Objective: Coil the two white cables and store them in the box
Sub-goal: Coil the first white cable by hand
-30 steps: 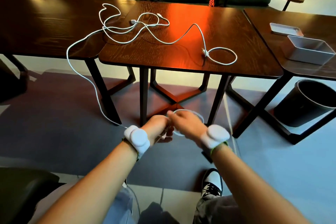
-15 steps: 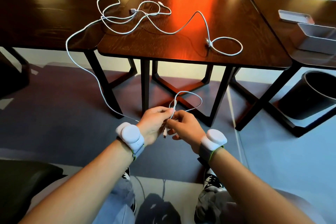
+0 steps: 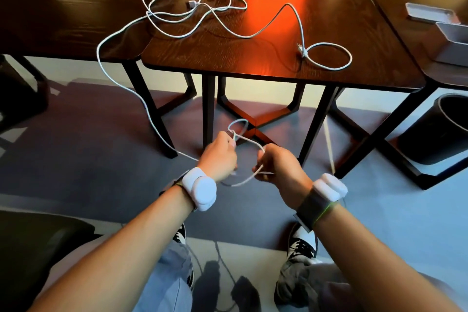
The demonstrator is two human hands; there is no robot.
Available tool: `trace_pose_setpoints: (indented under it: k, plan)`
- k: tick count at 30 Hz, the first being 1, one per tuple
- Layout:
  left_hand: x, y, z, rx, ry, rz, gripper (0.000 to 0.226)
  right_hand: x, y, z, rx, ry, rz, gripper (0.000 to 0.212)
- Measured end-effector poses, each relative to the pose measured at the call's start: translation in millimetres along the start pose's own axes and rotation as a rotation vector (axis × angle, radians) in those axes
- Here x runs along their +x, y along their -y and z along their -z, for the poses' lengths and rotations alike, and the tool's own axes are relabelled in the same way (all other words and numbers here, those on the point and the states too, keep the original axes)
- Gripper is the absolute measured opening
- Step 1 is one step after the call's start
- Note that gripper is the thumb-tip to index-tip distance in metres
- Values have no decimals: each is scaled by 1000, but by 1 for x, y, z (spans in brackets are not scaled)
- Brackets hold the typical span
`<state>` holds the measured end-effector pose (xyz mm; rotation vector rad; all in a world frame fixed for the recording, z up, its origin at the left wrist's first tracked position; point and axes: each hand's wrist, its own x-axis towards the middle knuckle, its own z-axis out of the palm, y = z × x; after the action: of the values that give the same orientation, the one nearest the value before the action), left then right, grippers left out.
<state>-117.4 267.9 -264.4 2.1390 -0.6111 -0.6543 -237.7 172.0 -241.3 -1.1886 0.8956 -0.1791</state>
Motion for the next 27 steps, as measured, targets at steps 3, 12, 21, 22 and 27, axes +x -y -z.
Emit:
trace_pose_setpoints:
  k: [3, 12, 21, 22, 27]
  plan:
    - [4, 8, 16, 366, -119, -86, 9, -5, 8, 13, 265, 20, -24, 18]
    - [-8, 4, 2, 334, -48, -251, 20, -11, 15, 22, 258, 259, -77, 22]
    - [-7, -12, 0, -798, 340, 283, 19, -23, -7, 4, -623, 441, 158, 17]
    - [-7, -13, 2, -865, 368, 271, 27, -22, -11, 3, -748, 463, 195, 17]
    - [-10, -17, 0, -1042, 464, 233, 51, -20, -24, -3, -1073, 520, 291, 23]
